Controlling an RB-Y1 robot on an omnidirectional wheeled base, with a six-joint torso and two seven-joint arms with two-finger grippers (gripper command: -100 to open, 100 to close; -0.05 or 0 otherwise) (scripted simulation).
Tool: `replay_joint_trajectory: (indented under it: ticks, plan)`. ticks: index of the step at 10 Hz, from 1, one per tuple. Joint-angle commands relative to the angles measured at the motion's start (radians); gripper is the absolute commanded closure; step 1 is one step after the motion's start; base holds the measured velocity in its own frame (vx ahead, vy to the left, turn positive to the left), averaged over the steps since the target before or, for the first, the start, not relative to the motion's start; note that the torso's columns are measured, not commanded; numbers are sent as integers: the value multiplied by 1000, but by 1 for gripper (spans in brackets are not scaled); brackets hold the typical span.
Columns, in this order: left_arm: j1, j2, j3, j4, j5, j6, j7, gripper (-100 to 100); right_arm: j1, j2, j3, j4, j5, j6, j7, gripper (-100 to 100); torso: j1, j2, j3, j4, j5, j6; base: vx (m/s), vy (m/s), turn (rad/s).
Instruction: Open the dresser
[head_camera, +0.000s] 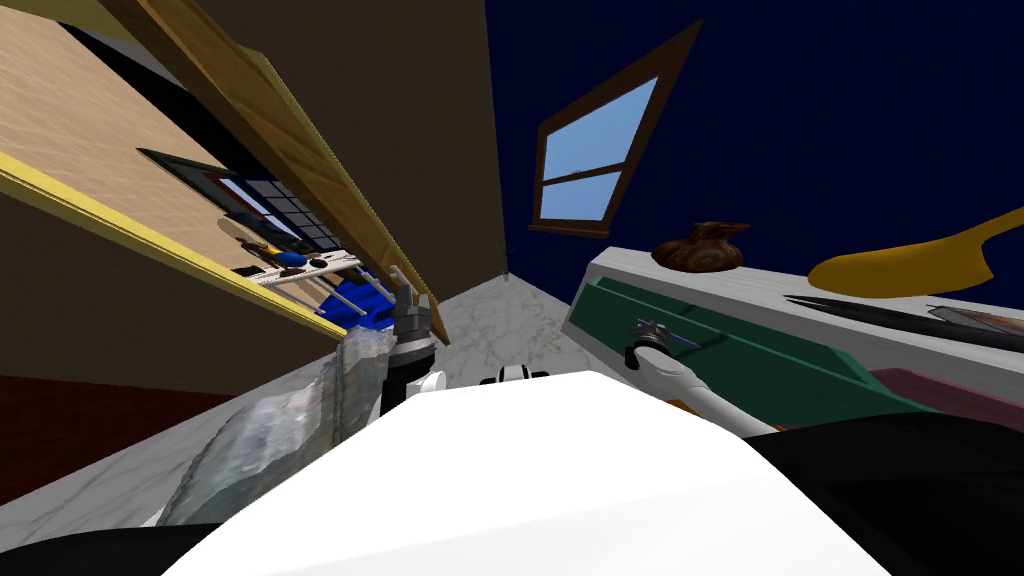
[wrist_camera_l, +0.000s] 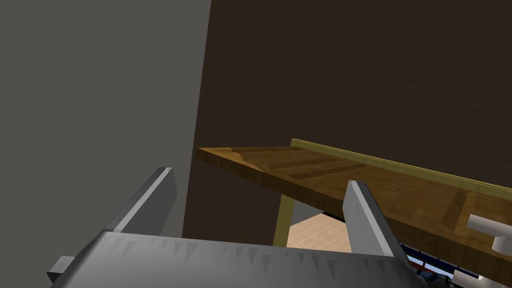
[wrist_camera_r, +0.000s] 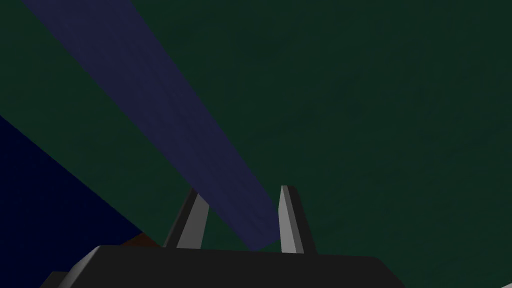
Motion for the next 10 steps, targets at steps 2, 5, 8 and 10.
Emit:
replay_joint_trajectory:
  ticks: [2, 5, 8, 10]
  plan:
    - [0, 0, 0, 0, 0, 0, 0, 0, 22, -33, -2, -46, 0, -40, -8, -100, 0, 0, -1, 0, 2, 2, 20, 107, -171]
    - [0, 0, 0, 0, 0, 0, 0, 0, 21, -85, -26, -54, -36, -100, -2, -100, -6, -9, -6, -2, -3, -2, 43, 63, -99]
    - [0, 0, 0, 0, 0, 0, 0, 0, 20, -123, -44, -60, -63, -146, 3, -100, 2, -3, -2, 1, 1, -5, 37, 53, -85]
    - [0, 0, 0, 0, 0, 0, 0, 0, 35, -111, -35, -54, -52, -141, -3, 0, 4, -1, -1, 1, 2, -5, 11, 9, -6]
